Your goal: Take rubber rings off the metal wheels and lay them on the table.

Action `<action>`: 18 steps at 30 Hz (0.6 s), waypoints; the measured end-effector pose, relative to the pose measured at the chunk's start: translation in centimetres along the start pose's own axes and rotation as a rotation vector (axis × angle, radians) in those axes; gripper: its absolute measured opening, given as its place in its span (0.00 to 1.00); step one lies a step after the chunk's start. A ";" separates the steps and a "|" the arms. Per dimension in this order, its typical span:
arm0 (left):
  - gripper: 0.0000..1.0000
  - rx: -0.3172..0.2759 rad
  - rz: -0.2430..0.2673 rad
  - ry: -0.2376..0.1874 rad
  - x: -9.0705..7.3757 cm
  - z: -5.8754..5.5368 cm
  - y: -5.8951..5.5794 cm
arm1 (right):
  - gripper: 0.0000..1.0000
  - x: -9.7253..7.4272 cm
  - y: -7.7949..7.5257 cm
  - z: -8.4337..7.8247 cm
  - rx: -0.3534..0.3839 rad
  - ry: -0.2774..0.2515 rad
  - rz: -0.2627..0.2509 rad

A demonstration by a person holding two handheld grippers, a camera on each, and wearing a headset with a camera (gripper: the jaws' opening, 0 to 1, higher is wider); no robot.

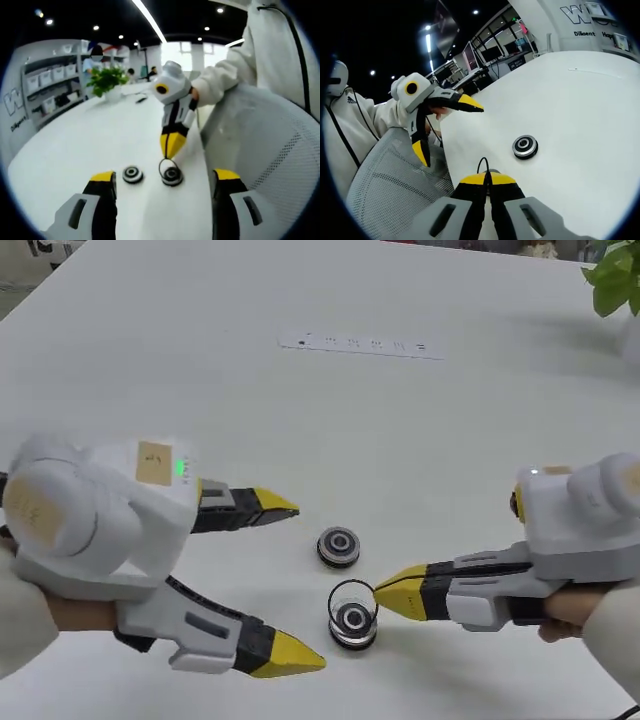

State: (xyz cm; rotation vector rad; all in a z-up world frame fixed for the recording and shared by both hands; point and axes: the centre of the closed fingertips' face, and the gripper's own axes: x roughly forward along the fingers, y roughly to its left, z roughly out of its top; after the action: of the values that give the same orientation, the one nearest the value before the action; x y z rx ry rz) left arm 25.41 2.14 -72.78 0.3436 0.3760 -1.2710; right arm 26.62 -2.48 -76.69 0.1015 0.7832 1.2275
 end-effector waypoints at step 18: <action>0.97 -0.044 0.192 -0.023 -7.6 -0.3 2.1 | 0.00 -1.2 1.5 1.8 -0.022 -0.031 0.001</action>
State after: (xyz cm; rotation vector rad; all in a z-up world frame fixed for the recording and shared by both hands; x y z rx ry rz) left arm 25.56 9.31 -69.53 0.3192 0.3427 -1.0769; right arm 26.33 -2.38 -74.01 0.1031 0.7429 1.2322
